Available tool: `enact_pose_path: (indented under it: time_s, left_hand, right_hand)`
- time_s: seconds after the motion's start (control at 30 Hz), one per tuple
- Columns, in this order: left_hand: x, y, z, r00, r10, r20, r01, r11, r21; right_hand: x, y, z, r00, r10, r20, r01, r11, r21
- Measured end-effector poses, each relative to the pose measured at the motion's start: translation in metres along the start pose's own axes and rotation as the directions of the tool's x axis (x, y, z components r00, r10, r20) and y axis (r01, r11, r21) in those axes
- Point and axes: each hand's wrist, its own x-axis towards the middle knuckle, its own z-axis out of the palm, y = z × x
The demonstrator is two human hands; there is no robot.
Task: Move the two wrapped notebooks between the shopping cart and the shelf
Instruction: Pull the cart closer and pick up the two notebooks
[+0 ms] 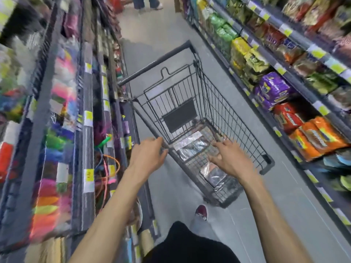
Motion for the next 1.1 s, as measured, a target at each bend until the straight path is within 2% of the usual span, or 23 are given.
enact_pose_path:
  time_s: [0.23,0.5,0.6,0.77,0.93,1.1]
  left_hand:
    - [0.077,0.020,0.021,0.989,0.104,0.100,-0.108,0.994,0.033]
    - [0.183,0.032,0.066,0.934,0.277,0.224,-0.299,0.952,0.068]
    - [0.225,0.030,0.087,0.917,0.303,0.258,-0.332,0.940,0.076]
    - [0.279,0.024,0.124,0.851,0.332,0.408,-0.389,0.919,0.064]
    - [0.319,0.010,0.163,0.786,0.294,0.544,-0.372,0.928,0.035]
    - [0.348,0.003,0.205,0.723,0.181,0.667,-0.213,0.976,-0.035]
  right_hand:
    - [0.047,0.040,0.006,0.993,0.104,0.053,-0.110,0.985,0.133]
    - [0.095,0.061,0.040,0.948,0.277,0.158,-0.300,0.944,0.141]
    - [0.121,0.067,0.066,0.909,0.369,0.196,-0.399,0.905,0.148]
    - [0.155,0.076,0.118,0.806,0.488,0.335,-0.576,0.778,0.251]
    - [0.171,0.083,0.167,0.725,0.524,0.447,-0.678,0.656,0.330]
    - [0.173,0.086,0.197,0.629,0.581,0.517,-0.773,0.540,0.333]
